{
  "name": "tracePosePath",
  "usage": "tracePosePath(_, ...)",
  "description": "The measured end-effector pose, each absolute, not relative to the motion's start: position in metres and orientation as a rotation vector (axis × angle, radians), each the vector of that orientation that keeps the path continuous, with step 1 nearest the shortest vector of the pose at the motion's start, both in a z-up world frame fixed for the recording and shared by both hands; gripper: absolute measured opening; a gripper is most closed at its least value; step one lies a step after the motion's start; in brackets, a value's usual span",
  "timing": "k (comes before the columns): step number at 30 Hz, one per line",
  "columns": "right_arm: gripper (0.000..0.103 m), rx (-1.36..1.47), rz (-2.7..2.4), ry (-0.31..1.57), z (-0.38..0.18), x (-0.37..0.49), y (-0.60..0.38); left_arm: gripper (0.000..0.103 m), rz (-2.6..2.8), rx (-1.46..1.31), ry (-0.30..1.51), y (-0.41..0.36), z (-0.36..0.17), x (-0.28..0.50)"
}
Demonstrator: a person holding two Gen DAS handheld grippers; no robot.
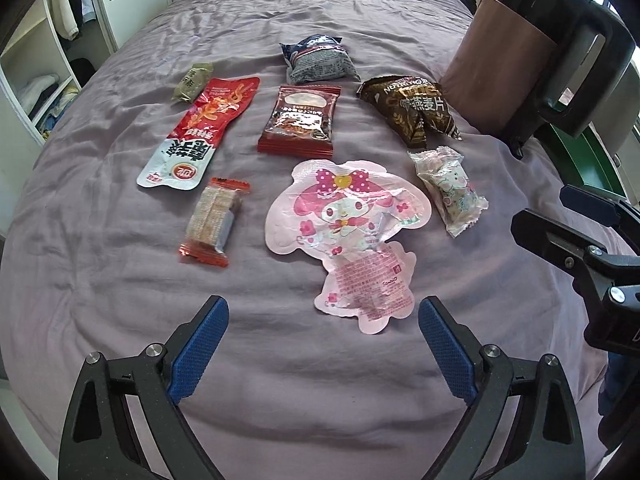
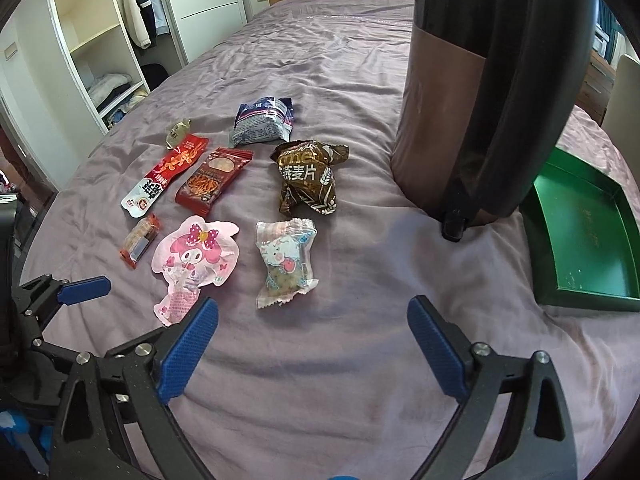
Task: Organize snacks
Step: 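Grasp the pink My Melody bag with left tool while right tool grasps clear candy wrapper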
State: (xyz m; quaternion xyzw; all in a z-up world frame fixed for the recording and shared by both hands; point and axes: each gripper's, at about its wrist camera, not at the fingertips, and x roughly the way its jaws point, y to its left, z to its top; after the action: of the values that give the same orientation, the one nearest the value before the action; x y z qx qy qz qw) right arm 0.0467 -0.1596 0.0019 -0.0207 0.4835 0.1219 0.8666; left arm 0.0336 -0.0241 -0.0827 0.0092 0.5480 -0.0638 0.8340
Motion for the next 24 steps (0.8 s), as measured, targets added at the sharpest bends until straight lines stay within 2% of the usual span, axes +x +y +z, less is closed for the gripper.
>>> tracePosePath(12,0.103,-0.075,0.287,1.096,-0.031,0.082,-0.142,0.089,-0.050,-0.004,1.235,-0.031,-0.119,0.071)
tracePosePath(14,0.103,-0.077,0.290,1.105,-0.037,0.088,-0.138,0.090,-0.060,-0.022,1.256,-0.029,-0.122,0.075)
tracePosePath(18,0.103,-0.082,0.307,1.122,-0.046,0.098,-0.131,0.101,-0.081,-0.077,1.276,-0.022,-0.128,0.083)
tracePosePath(22,0.103,-0.097,0.317,1.141,-0.054,0.106,-0.125,0.102,-0.074,-0.085,1.295,-0.018,-0.131,0.091)
tracePosePath(23,0.093,-0.093,0.320,1.144,-0.056,0.109,-0.124,0.102,-0.069,-0.096,1.291,-0.017,-0.131,0.091)
tracePosePath(24,0.087,-0.094,0.322,1.145,-0.057,0.110,-0.124,0.102,-0.063,-0.105,1.286,-0.017,-0.132,0.095)
